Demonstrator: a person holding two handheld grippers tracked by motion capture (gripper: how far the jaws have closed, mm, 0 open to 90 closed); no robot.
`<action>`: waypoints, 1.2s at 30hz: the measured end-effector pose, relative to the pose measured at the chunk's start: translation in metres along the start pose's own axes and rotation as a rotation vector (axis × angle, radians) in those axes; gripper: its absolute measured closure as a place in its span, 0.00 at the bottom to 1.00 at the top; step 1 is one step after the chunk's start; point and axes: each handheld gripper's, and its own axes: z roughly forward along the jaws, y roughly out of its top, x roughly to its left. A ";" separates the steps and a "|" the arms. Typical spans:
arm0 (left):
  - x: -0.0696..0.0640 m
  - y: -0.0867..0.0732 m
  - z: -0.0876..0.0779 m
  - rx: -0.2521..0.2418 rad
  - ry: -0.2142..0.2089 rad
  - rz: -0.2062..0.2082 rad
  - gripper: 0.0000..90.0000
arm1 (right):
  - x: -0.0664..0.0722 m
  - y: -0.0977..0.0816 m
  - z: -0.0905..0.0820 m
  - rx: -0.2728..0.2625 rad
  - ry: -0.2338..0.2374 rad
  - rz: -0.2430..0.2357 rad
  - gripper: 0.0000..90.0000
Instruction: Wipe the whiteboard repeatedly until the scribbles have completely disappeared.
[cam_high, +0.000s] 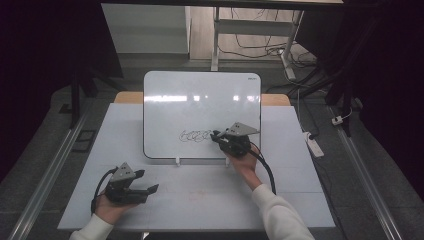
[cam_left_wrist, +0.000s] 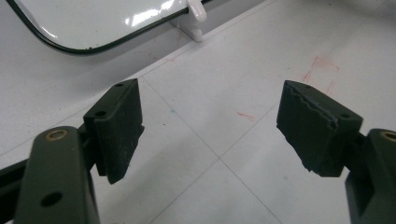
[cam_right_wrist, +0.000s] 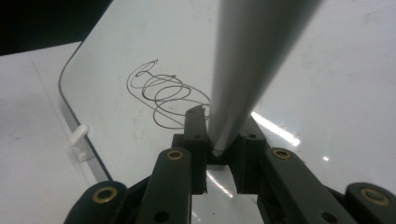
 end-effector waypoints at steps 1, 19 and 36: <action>0.000 0.000 0.000 0.000 0.001 0.000 0.26 | -0.005 0.001 -0.002 -0.019 -0.022 0.010 0.87; 0.001 0.000 0.001 0.004 0.007 -0.006 0.26 | 0.002 0.000 0.005 -0.008 0.030 0.007 0.87; 0.002 0.000 -0.001 -0.007 0.011 -0.011 0.26 | 0.003 0.000 0.001 -0.005 -0.005 -0.004 0.87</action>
